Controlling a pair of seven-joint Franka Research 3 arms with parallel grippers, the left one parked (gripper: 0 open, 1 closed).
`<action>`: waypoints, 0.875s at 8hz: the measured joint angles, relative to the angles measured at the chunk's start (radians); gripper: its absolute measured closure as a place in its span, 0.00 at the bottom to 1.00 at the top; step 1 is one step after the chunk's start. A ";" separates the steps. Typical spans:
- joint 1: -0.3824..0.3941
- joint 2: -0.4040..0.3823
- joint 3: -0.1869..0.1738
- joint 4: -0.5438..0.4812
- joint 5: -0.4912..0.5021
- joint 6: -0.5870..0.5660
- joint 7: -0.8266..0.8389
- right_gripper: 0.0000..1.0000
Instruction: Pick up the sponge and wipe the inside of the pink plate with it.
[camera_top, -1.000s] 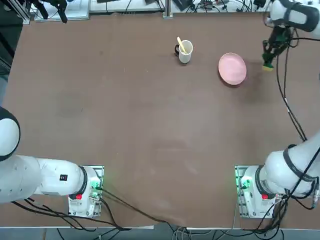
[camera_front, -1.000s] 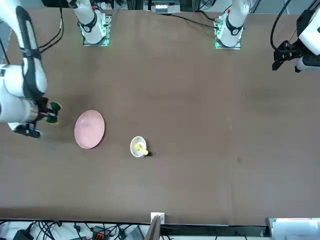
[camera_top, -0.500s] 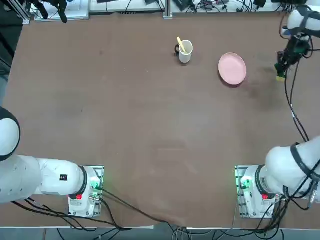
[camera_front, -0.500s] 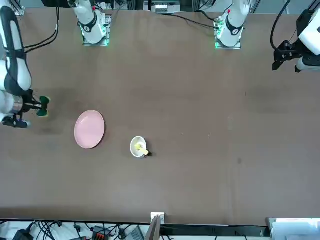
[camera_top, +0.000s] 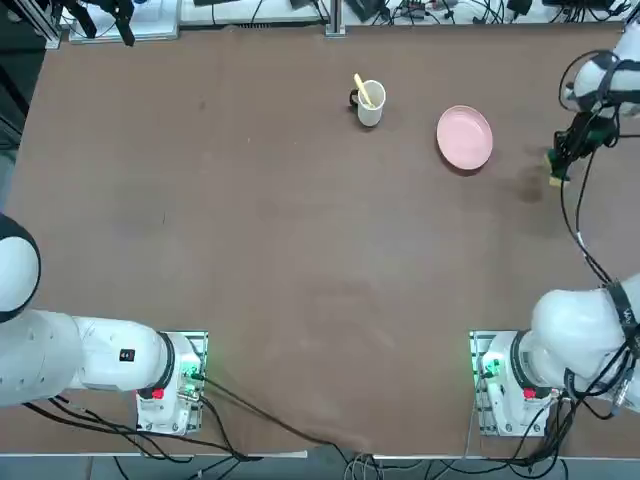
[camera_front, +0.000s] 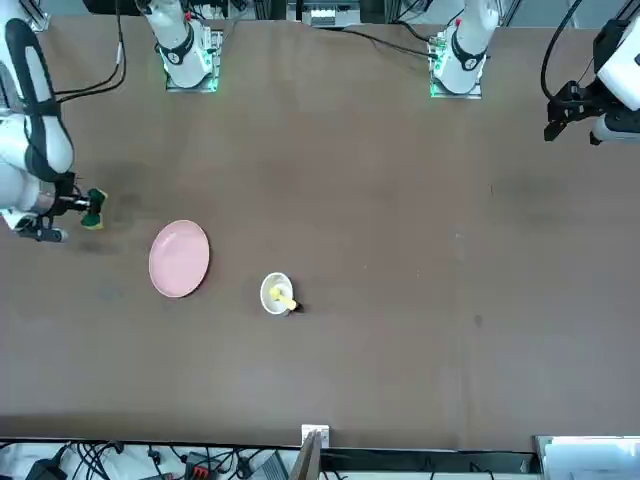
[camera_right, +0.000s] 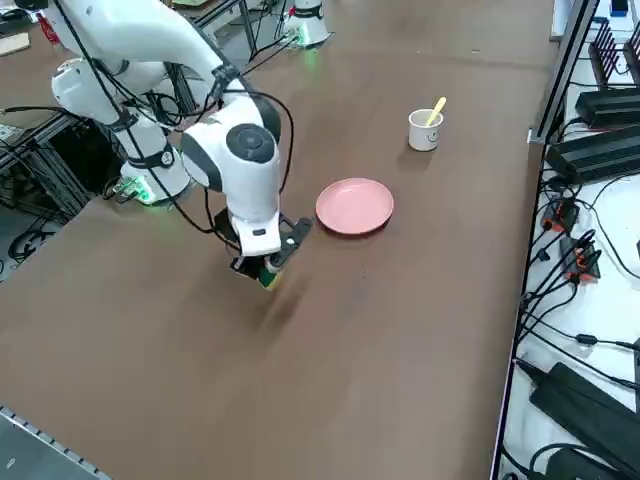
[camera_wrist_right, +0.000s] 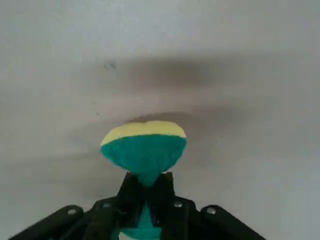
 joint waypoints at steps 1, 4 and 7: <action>-0.004 0.009 0.000 -0.004 0.000 0.001 -0.007 0.81; -0.004 0.026 0.001 -0.007 0.000 -0.021 -0.014 0.58; -0.004 0.025 0.003 -0.006 0.000 -0.081 -0.019 0.33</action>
